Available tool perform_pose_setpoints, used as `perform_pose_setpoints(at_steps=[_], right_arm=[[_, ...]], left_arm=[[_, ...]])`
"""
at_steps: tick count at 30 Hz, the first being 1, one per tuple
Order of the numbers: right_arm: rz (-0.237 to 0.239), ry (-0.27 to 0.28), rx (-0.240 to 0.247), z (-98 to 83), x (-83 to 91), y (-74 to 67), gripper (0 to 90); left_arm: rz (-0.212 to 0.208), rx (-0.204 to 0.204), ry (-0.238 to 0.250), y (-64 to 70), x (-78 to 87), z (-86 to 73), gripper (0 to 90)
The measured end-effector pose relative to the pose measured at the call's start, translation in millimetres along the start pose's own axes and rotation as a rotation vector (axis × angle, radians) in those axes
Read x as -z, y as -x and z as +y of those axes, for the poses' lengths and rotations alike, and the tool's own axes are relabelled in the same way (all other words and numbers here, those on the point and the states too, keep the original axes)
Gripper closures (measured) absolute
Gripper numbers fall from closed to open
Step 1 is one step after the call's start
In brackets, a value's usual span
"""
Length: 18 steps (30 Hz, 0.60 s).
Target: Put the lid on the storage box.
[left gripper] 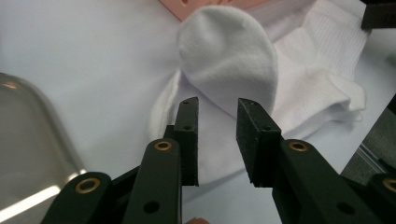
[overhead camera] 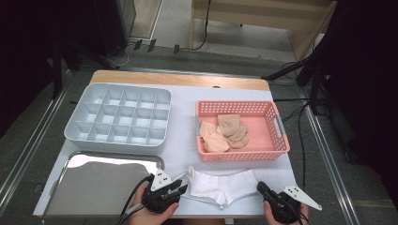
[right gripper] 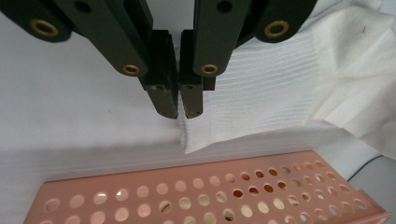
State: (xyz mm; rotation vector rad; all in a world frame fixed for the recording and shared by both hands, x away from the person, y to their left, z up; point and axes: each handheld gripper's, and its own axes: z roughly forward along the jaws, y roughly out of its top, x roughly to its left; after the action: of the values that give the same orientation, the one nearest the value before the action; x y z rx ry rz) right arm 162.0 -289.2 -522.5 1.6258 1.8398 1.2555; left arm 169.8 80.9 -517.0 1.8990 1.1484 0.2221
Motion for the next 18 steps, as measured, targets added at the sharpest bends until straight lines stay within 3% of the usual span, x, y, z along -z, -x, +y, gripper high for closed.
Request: perform_pose_setpoints(at_steps=[6,11,15,17,18], right_arm=[[0.005,0.028,-0.029,-0.4,2.9,0.1,81.1],[0.003,0.029,-0.021,-1.8,1.2,-2.5,78.9],[-0.008,0.033,-0.023,-3.0,-1.1,-2.4,74.1],[-0.016,0.032,-0.030,-4.0,-2.2,-0.8,73.5],[-0.015,0.029,-0.033,-4.6,-2.8,0.2,73.5]], left_arm=[[-0.045,0.070,0.075,1.3,12.7,5.7,58.2],[-0.061,0.125,0.115,4.9,11.4,14.9,46.7],[-0.051,0.101,0.103,9.7,2.3,23.3,38.9],[-0.028,0.079,0.084,9.1,-3.4,24.1,41.3],[-0.024,0.076,0.063,7.6,-5.1,22.9,47.0]])
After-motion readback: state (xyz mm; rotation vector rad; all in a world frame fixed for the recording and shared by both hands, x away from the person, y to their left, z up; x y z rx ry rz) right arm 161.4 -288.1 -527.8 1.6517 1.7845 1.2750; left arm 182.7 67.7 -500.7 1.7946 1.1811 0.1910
